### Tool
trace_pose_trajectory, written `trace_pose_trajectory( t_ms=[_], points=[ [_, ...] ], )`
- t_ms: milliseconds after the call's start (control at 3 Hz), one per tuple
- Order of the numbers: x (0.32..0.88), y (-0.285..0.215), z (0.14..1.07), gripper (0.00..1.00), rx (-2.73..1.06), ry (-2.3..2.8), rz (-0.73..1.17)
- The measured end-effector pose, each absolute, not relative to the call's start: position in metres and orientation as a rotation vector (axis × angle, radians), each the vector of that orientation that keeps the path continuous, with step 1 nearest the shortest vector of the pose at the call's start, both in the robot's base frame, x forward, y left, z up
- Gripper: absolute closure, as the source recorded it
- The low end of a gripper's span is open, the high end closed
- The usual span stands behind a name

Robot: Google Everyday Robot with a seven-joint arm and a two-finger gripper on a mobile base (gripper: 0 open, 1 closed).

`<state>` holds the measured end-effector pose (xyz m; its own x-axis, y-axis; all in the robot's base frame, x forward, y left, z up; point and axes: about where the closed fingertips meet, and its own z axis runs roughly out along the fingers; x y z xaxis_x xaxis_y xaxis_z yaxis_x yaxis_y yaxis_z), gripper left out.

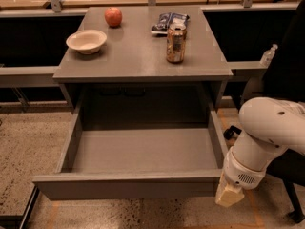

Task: Close top drawer

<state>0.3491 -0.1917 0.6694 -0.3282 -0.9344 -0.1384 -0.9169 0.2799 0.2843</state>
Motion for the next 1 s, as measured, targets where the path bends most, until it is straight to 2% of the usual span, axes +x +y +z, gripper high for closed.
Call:
trace_pose_trajectory(
  t_ms=[333, 667, 1000],
  points=[
    [0.386, -0.2, 0.675, 1.0, 1.839, -2.539, -0.431],
    [0.386, -0.2, 0.675, 1.0, 1.839, -2.539, -0.431],
    [0.409, -0.202, 0.662, 1.0, 1.842, -2.607, -0.428]
  ],
)
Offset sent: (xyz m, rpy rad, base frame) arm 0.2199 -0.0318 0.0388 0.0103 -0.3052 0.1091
